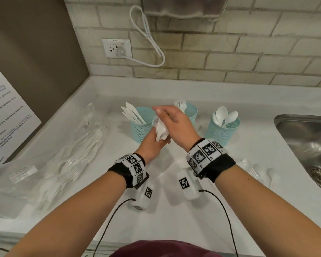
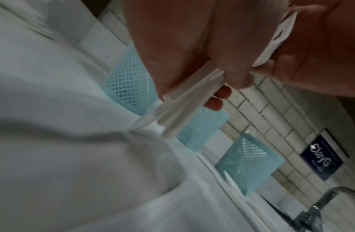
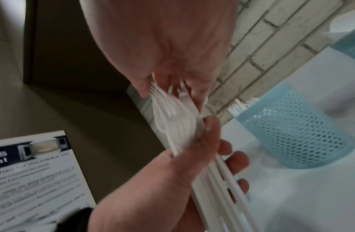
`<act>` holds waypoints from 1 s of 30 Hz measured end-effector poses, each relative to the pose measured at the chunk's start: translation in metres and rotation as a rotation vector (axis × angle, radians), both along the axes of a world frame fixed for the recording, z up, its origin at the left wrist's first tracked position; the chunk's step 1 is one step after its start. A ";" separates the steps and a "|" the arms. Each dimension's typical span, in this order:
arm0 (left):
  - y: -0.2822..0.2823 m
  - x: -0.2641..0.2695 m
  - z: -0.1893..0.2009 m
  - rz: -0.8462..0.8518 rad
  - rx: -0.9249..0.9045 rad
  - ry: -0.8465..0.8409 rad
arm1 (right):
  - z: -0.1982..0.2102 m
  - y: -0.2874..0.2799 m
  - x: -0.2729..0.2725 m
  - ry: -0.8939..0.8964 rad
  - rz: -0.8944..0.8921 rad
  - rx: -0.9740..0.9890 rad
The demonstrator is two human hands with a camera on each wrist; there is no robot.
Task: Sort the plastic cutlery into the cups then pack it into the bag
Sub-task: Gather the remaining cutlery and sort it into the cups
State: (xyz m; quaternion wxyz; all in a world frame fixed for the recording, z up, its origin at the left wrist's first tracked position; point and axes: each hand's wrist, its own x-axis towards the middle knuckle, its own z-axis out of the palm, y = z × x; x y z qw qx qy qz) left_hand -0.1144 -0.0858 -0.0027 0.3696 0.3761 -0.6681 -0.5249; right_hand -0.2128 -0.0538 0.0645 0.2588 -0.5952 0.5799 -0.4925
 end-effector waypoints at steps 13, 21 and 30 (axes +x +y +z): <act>-0.013 0.035 -0.002 -0.045 0.211 0.059 | -0.054 0.014 -0.043 0.587 0.101 0.562; -0.013 0.051 0.000 -0.058 0.254 0.054 | -0.076 0.013 -0.038 0.795 0.151 0.759; -0.018 0.053 -0.010 0.027 0.258 -0.050 | -0.080 0.009 -0.042 0.763 0.145 0.671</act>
